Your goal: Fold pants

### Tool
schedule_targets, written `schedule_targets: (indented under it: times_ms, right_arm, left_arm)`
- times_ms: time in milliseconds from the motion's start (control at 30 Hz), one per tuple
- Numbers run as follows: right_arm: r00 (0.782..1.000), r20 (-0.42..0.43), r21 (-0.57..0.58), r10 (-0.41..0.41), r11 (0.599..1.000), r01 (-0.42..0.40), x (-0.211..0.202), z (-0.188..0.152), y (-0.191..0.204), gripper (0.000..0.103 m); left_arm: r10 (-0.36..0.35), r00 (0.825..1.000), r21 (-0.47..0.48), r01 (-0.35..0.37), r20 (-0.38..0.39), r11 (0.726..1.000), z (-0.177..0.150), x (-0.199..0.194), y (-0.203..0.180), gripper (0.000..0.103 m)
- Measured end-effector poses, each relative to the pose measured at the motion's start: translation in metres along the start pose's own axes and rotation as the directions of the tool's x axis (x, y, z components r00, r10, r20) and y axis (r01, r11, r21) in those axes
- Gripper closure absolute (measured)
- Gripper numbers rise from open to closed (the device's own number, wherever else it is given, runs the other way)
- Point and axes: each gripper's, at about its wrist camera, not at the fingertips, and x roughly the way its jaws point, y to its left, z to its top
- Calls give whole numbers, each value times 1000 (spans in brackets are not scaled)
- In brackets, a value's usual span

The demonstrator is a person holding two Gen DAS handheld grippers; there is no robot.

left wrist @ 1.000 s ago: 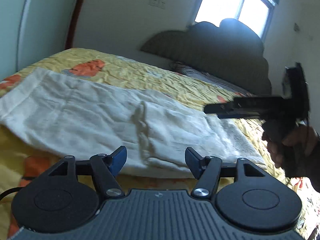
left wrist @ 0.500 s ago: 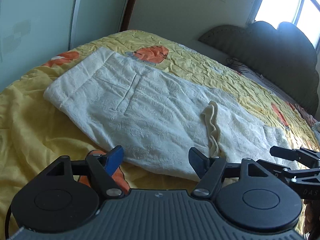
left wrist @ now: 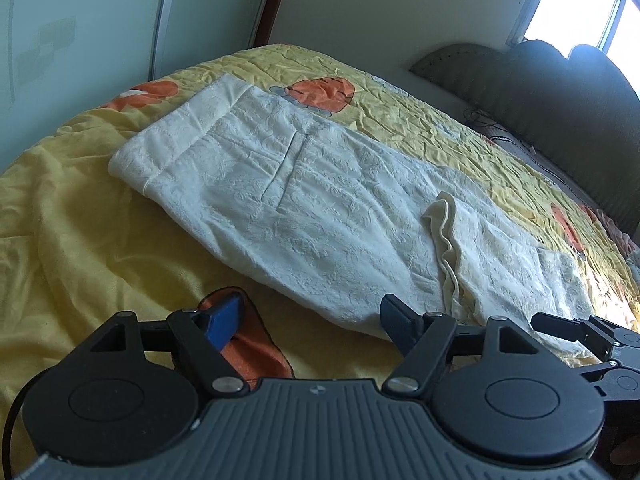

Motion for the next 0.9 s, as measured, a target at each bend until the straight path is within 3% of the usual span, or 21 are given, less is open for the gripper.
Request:
schedule_targets:
  times_ms: [200,267,333,400,467,533,600,667,767,867,900]
  right_arm:
    - [994,110,-31,-8,999,12,-32,10,8,7]
    - [992,126,0,-28,1000,28,-46,4,0,7]
    - [988,143,86,-59,995,47,-63,-8,-18,7]
    - [986,149,214,-79,976,45,-81,-22,-42,7]
    - [984,166,370,-66,929,0,-98,-38,-69,7]
    - [984,174,492,-41,869,-51,-109,-52,-90,7]
    - [982,189,579,-27,811,-89,-116,-65,-106,7]
    - [979,199,621,-36,778,-97,-120,-74,-116,7]
    - [977,207,629,-43,771,-99,-123,-79,-121,7]
    - [976,213,636,-40,765,-107,-123,-82,-125,7]
    - [976,216,638,-40,762,-110,-122,-83,-125,7]
  left_arm:
    - [18,1000,-53,-18,12,998,1,-11,18,25]
    - [-21,1000,-109,22,7,994,1,-18,22,25]
    - [-126,992,-180,123,-4,976,1,-23,20,25]
    - [-249,968,-239,238,-16,941,3,-24,13,25]
    - [-384,923,-298,357,-37,885,7,-18,0,25]
    - [-455,889,-344,413,-47,843,12,-6,-10,23]
    - [-447,890,-388,384,-85,838,15,9,-16,23]
    - [-438,892,-408,359,-116,839,17,25,-22,23]
    - [-438,886,-415,345,-150,842,21,44,-30,23]
    - [-414,889,-417,307,-194,856,24,58,-37,29]
    - [-405,892,-406,301,-198,863,25,59,-39,36]
